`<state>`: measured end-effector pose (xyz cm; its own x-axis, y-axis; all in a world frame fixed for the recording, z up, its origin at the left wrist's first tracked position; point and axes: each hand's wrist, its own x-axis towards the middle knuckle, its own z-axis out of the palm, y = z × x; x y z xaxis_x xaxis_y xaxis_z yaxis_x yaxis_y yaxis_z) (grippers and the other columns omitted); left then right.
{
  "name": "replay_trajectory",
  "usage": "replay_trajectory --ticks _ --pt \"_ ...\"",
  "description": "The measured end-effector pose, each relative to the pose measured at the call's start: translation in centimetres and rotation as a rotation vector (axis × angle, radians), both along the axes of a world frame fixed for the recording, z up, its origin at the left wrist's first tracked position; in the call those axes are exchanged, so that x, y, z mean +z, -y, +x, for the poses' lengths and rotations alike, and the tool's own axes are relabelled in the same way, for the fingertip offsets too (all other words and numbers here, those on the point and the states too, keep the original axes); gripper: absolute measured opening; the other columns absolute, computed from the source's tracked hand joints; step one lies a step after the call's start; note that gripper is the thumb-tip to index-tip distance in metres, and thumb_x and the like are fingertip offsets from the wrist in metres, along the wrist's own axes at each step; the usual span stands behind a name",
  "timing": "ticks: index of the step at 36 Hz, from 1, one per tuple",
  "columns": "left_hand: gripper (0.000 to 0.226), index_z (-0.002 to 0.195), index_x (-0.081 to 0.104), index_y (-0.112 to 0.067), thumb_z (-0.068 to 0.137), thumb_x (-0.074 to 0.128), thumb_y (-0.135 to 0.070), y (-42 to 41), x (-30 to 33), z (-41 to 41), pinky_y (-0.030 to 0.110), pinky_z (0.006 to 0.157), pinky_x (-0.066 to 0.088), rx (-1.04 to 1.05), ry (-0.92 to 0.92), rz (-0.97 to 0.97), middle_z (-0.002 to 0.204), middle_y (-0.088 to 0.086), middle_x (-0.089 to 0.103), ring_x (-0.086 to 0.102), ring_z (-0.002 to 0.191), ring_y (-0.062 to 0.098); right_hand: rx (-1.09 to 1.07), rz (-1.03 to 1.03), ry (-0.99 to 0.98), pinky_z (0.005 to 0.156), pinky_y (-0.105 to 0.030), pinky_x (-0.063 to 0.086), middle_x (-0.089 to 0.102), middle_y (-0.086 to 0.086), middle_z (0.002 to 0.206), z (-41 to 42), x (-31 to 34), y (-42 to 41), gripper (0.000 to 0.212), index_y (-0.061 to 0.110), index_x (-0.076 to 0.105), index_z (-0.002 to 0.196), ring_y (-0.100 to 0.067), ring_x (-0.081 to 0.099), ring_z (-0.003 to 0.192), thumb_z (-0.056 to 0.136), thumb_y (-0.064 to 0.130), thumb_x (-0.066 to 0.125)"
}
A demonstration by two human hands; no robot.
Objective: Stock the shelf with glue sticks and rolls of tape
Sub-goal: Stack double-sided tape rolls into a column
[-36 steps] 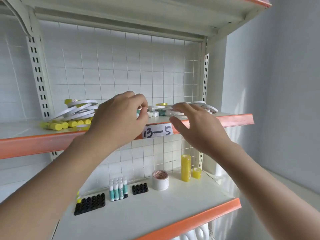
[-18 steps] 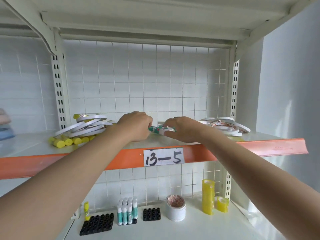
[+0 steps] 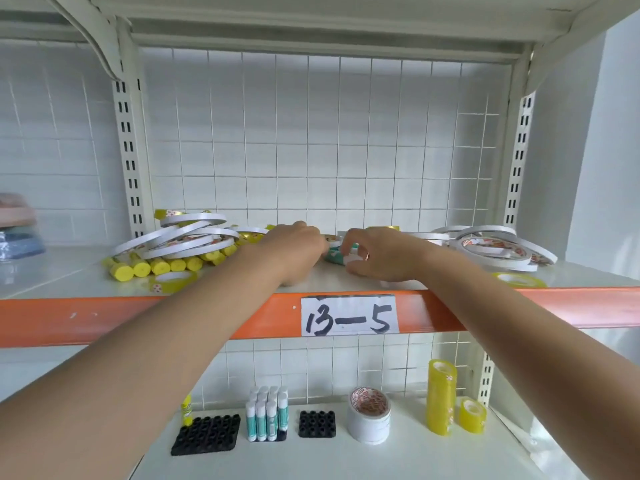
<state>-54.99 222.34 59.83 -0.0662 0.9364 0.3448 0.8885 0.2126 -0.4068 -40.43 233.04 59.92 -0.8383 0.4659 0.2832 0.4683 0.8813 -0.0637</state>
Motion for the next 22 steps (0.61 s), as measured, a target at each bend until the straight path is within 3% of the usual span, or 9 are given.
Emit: replay_trajectory --ticks 6,11,14,18,22 --pt "0.022 0.105 0.063 -0.008 0.09 0.049 -0.007 -0.2 -0.1 -1.0 0.034 0.066 0.041 0.02 0.102 0.027 0.103 0.009 0.054 0.053 0.1 0.03 0.01 0.013 -0.072 0.074 -0.028 0.037 0.058 0.001 0.104 0.2 -0.1 0.1 0.021 0.021 0.053 0.109 -0.018 0.049 0.09 0.091 0.029 0.06" --pt "0.022 0.096 0.062 -0.009 0.088 0.047 0.005 0.2 -0.1 -0.9 0.03 0.057 0.03 0.054 0.095 0.005 0.082 0.004 0.045 0.047 0.088 0.026 -0.027 -0.011 -0.105 0.067 -0.03 0.042 0.06 -0.002 0.097 0.4 -0.3 0.5 0.028 0.025 0.052 0.113 -0.017 0.052 0.08 0.086 0.024 0.057" --pt "0.024 0.097 0.061 -0.011 0.087 0.048 0.006 0.6 0.3 -0.5 0.029 0.055 0.026 0.044 0.071 0.022 0.086 0.004 0.048 0.044 0.086 0.025 -0.023 -0.035 -0.201 0.07 -0.03 0.042 0.059 0.0 0.097 0.6 -0.3 0.7 0.025 0.025 0.058 0.11 -0.018 0.053 0.081 0.086 0.028 0.057" --pt "0.01 0.098 0.06 -0.01 0.094 0.051 -0.009 0.8 0.7 0.0 0.034 0.065 0.037 -0.077 0.094 0.163 0.091 0.004 0.055 0.048 0.093 0.026 0.013 -0.015 -0.381 0.067 -0.026 0.037 0.06 0.001 0.089 1.2 0.0 0.8 0.018 0.018 0.065 0.101 -0.016 0.05 0.08 0.086 0.025 0.058" --pt "0.02 0.11 0.05 -0.01 0.098 0.05 -0.025 2.3 1.3 1.3 0.034 0.064 0.037 -0.177 0.313 0.407 0.093 0.006 0.06 0.053 0.083 0.029 0.076 -0.078 -0.56 0.059 -0.019 0.036 0.059 0.005 0.075 1.6 0.4 1.7 0.006 0.016 0.064 0.084 -0.006 0.049 0.063 0.086 0.019 0.059"
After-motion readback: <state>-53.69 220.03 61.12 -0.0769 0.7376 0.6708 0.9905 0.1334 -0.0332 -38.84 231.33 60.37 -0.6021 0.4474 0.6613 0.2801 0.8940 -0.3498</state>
